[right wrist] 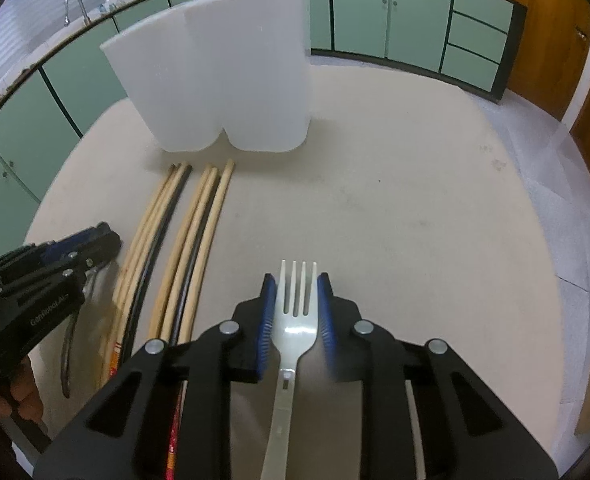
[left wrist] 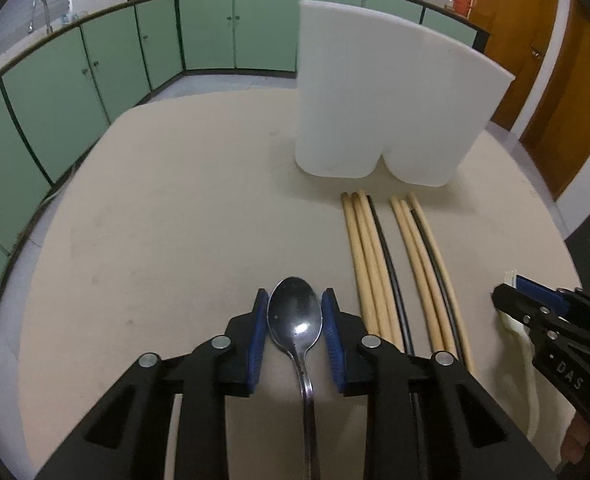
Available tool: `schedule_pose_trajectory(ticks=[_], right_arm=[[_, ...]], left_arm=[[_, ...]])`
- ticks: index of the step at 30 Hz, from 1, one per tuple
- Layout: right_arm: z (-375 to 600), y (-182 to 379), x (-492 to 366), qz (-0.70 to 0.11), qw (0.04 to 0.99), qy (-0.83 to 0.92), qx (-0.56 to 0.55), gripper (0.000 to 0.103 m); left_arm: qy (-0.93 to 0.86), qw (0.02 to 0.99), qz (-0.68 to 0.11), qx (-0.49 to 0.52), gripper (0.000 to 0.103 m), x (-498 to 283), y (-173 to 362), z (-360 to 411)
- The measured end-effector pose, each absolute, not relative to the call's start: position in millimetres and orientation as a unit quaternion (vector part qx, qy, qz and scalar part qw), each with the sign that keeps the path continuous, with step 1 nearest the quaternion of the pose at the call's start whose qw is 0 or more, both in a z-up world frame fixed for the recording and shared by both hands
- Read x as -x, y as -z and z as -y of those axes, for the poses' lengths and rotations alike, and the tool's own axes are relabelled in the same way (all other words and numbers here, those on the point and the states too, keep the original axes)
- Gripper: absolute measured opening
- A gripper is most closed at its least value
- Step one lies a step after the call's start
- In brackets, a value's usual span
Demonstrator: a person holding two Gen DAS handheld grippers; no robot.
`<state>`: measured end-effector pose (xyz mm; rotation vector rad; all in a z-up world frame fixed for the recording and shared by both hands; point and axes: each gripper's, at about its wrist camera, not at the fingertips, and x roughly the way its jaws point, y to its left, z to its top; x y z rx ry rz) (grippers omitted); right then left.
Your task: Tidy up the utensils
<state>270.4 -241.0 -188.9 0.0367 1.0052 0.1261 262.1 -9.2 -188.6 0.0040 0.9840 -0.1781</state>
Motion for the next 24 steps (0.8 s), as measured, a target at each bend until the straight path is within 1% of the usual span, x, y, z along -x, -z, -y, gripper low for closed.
schedule_pose_trajectory(ticks=[2,9,14,24], right_arm=[[245,182,-265,-0.463,0.884,-0.064,-0.023,0.02],[253,141,-246,-0.379,0.921,-0.089,-0.022,0.02],[253,117,-246,-0.343,0.933,-0.103,-0.021,0.02],[263,84,-259,-0.291,0.949,-0.115,-0.04,0.02]], left_arm=[[0.103,0.881,-0.462,0.011,0.027,-258,185,3],[0.145,0.916,-0.373,0.019,0.026,-222,148,-9],[0.158,0.933,-0.322,0.019,0.026,-218,120,-14],[0.163,0.947,-0.276,0.025,0.025,-218,94,-9]])
